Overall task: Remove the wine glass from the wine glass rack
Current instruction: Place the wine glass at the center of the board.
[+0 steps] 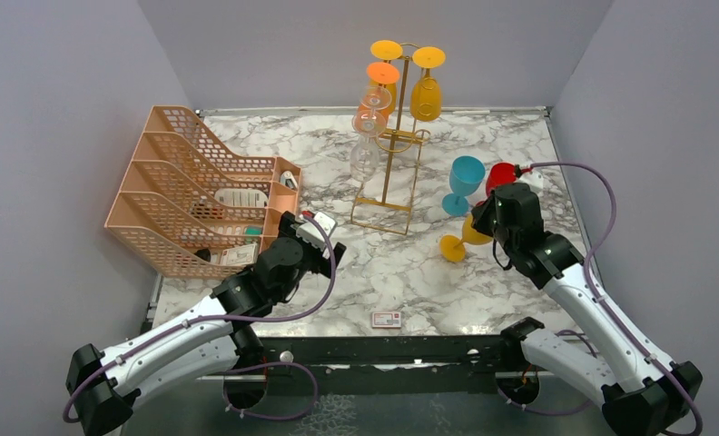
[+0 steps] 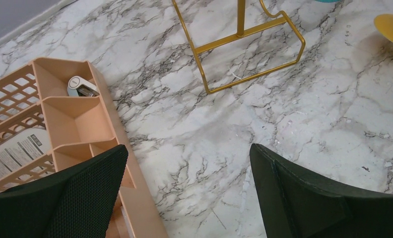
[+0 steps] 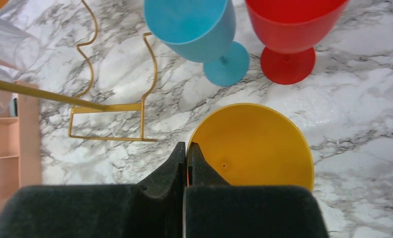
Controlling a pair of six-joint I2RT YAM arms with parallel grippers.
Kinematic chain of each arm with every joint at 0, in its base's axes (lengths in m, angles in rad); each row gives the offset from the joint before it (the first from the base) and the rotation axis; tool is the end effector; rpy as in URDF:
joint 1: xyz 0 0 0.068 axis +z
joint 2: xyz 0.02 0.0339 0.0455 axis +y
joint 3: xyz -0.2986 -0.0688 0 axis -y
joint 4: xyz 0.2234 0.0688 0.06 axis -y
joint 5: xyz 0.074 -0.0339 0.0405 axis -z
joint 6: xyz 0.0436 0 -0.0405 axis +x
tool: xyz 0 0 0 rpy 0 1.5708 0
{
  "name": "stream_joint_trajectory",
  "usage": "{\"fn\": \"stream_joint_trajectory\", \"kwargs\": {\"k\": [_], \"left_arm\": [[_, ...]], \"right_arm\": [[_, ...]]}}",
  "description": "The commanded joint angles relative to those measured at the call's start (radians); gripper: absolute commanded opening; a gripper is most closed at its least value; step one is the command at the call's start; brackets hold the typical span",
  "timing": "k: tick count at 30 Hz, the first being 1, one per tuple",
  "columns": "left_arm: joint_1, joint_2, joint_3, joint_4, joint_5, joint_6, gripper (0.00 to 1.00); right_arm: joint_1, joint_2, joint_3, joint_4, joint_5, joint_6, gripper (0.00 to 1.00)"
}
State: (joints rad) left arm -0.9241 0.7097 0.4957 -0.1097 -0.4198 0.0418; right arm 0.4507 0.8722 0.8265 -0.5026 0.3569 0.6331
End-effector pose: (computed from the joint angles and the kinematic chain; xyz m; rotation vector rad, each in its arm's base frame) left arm 0.0940 -0.0950 0.2831 0.6078 1.7694 -0.2117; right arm 0.1434 0.0524 0.3320 0.3995 2.0548 0.2808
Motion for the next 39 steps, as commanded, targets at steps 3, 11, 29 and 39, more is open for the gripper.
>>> {"fn": "stream_joint_trajectory", "kwargs": {"k": [3,11,29,39], "left_arm": [[0.001,-0.033,0.030,-0.006,-0.064,0.015,0.99],[0.001,-0.041,0.023,-0.001,-0.073,0.021,0.99],[0.001,-0.028,0.018,-0.006,-0.073,0.030,0.99],[0.001,-0.018,0.018,-0.006,-0.063,0.034,0.99]], "right_arm": [[0.003,0.003,-0.021,-0.007,0.131,-0.028,0.01],[0.003,0.040,-0.048,0.161,-0.048,-0.265,0.01],[0.003,0.223,-0.065,0.348,-0.255,-0.534,0.01],[0.003,0.236,-0.091,0.396,-0.213,-0.524,0.01]]}}
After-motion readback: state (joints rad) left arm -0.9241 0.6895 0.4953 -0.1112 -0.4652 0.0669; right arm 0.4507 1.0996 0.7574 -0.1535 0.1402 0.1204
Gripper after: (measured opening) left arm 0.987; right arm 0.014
